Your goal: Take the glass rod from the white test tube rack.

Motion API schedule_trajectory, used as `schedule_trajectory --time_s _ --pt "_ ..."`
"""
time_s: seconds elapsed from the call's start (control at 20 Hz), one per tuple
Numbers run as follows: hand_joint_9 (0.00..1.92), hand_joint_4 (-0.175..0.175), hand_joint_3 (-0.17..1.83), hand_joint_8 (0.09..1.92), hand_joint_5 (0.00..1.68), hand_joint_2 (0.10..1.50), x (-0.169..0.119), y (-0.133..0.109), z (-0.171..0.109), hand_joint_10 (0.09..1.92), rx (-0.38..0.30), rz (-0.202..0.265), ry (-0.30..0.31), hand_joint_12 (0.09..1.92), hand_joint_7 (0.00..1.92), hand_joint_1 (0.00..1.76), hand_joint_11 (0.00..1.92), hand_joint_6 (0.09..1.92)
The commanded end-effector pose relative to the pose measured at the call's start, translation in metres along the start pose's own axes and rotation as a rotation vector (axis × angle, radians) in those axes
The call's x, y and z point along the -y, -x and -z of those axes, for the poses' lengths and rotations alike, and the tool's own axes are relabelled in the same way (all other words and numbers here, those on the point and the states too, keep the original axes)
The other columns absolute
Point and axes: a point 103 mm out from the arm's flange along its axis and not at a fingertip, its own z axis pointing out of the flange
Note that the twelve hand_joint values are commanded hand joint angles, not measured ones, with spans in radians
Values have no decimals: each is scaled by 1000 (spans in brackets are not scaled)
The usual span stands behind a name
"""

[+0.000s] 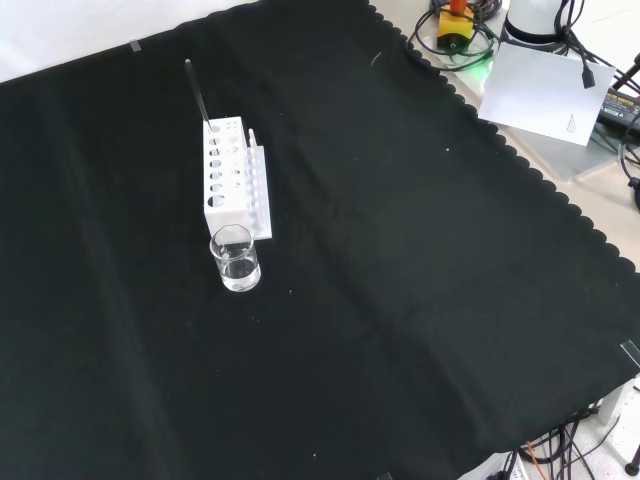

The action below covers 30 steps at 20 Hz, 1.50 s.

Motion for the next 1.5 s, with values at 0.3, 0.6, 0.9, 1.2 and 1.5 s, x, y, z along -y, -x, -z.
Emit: schedule_trajectory --time_s 0.3,0.6,0.9,1.2,1.5 --pt "6 -122 138 257 3 1003 0 1 2 599 -6 -5 0 963 3 667 5 87" --pt "0 -119 406 371 0 890 -4 1 2 743 -4 -2 -15 1070 0 654 0 87" --pt "53 -119 506 511 7 885 -31 1 2 823 -39 2 -83 1231 0 616 0 87" --pt "76 -120 521 593 33 896 -63 9 12 834 -84 7 -85 1270 0 597 0 87" --pt "93 -120 527 672 47 907 -103 29 9 842 -103 -18 -99 1290 0 581 0 87"
